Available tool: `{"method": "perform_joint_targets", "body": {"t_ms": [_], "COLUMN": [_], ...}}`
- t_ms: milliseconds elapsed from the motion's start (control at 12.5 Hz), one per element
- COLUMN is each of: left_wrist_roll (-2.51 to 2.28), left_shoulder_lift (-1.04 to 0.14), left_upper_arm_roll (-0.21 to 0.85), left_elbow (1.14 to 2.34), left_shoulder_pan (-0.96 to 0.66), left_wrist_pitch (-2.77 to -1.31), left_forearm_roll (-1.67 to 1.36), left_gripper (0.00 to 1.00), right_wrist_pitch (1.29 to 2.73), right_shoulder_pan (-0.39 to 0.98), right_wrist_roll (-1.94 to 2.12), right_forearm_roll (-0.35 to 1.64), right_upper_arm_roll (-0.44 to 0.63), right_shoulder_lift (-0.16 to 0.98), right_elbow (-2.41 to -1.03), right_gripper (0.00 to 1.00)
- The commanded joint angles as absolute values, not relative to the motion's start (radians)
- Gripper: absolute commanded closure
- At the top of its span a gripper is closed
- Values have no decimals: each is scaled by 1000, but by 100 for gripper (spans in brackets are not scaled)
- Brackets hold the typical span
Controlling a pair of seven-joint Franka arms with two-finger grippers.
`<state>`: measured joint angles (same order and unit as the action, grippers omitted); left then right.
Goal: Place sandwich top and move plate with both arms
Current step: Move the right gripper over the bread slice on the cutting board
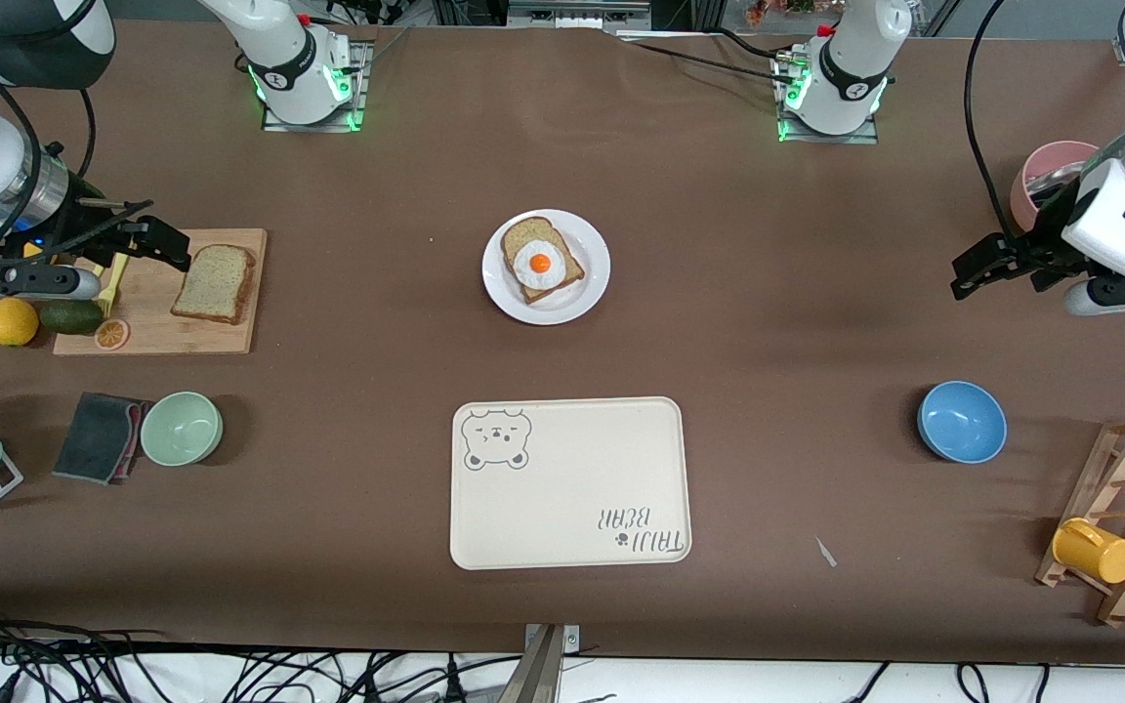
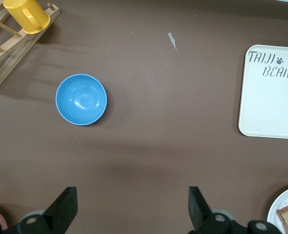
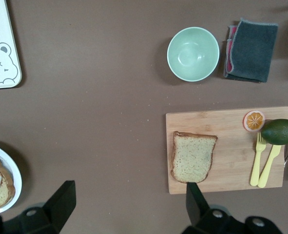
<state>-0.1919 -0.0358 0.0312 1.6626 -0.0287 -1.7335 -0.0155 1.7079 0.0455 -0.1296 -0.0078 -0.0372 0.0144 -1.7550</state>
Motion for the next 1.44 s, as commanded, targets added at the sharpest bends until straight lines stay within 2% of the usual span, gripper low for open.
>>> {"method": "perform_joint_targets", "body": {"t_ms": [0,1040,1360], "left_wrist_roll": [-198,-198,-196], "left_shoulder_lift": [-29,-31,-32], "left_upper_arm_roll": [35,44,44], "left_elbow": [1647,1646,1646], "left_shoulder_pan": [-28,-26,-25], "left_wrist_pitch": [-1715,-1713,-1620], "left_forearm_roll": [-35,-32,-23], "left_gripper": [0,0,0], "right_wrist_pitch": [1729,1729,1932], "right_shoulder_pan": [46,66,60], "right_wrist_roll": [-126,-140,-176], "right_forearm_roll": [-25,-25,-25], "right_upper_arm_roll": [-40,-35,-6], "right_shoulder_lift": [-25,3,-14], "right_elbow": [-1796,-1804,-1979], "right_gripper": [0,0,0]}}
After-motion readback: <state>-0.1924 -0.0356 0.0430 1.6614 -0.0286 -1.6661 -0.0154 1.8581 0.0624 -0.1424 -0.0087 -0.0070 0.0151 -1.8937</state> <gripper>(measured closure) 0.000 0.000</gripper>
